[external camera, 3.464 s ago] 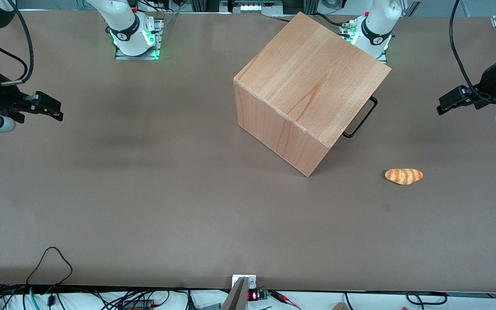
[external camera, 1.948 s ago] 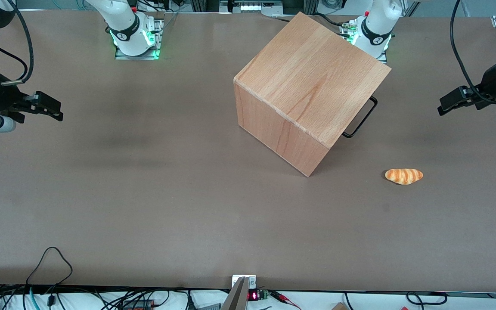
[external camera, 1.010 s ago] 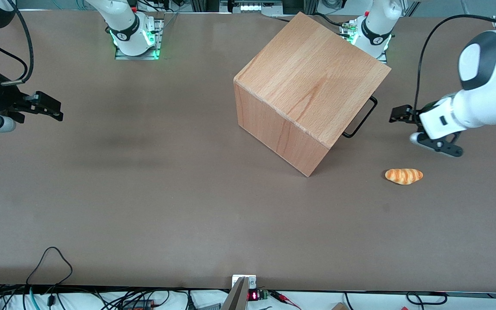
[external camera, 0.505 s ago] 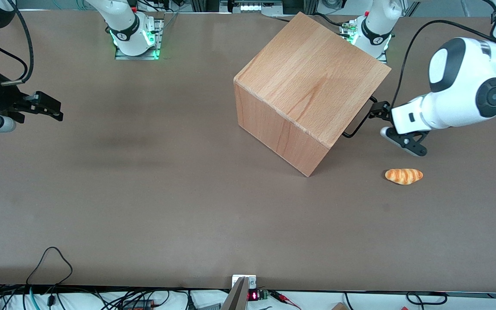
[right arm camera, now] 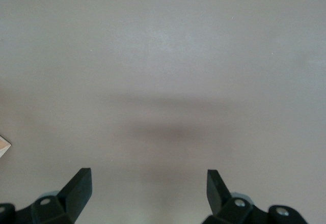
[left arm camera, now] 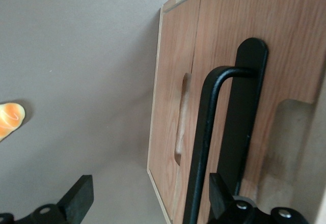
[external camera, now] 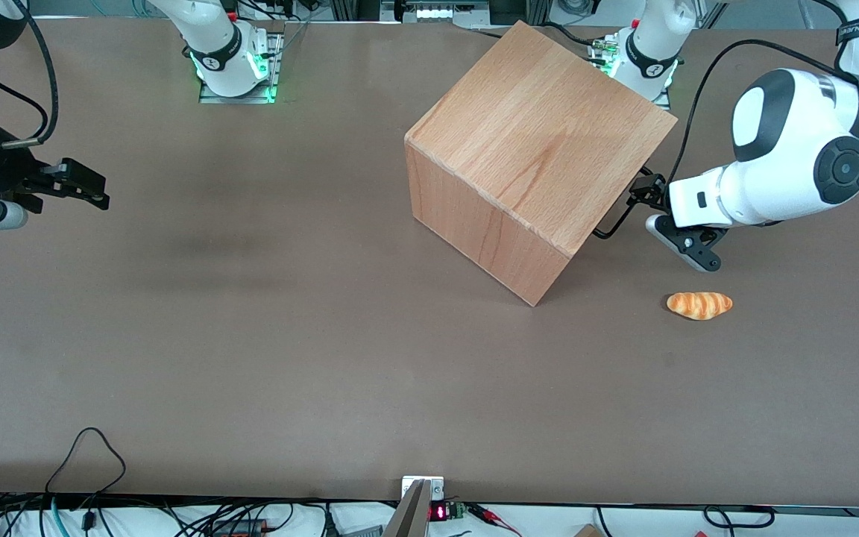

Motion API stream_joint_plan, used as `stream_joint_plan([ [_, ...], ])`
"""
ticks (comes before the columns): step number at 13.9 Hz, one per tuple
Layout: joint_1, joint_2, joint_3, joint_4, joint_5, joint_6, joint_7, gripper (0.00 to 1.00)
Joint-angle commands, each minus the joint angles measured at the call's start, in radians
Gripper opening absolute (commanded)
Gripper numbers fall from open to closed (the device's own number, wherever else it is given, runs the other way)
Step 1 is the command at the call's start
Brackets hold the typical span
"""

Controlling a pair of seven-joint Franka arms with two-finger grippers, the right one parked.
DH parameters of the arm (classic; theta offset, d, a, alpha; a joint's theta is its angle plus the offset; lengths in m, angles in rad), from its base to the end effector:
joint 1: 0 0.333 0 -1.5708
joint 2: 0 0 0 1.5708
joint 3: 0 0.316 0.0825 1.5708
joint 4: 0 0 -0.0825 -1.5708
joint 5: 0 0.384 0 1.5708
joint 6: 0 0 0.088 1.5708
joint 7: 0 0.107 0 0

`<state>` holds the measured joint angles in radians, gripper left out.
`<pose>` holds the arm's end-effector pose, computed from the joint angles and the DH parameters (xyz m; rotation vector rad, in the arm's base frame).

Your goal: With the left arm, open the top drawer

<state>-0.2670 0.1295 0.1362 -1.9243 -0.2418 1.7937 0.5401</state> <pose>0.5519 -0.0950 0.4069 2.7465 -0.8275 -0.3023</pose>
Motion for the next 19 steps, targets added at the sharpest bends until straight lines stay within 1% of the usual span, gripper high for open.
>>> stream_joint_plan([
  [1,0.002,-0.002,0.002,-0.024,-0.030,0.035,0.047,1.00],
  [3,0.002,0.004,0.002,-0.024,-0.033,0.041,0.066,1.00],
  [6,0.006,0.038,0.016,-0.024,-0.024,0.137,0.093,1.00],
  [8,0.009,0.067,0.075,-0.024,-0.022,0.244,0.097,1.00],
  [9,0.011,0.071,0.088,-0.024,-0.022,0.280,0.095,1.00],
  [12,0.026,0.119,0.204,0.008,-0.025,0.358,0.098,1.00],
  [14,0.038,0.127,0.255,0.016,-0.024,0.424,0.100,1.00],
  [16,0.051,0.134,0.292,0.045,-0.024,0.434,0.098,1.00],
  [17,0.051,0.137,0.295,0.066,-0.027,0.432,0.092,1.00],
  [19,0.051,0.133,0.295,0.144,-0.031,0.373,0.078,1.00],
])
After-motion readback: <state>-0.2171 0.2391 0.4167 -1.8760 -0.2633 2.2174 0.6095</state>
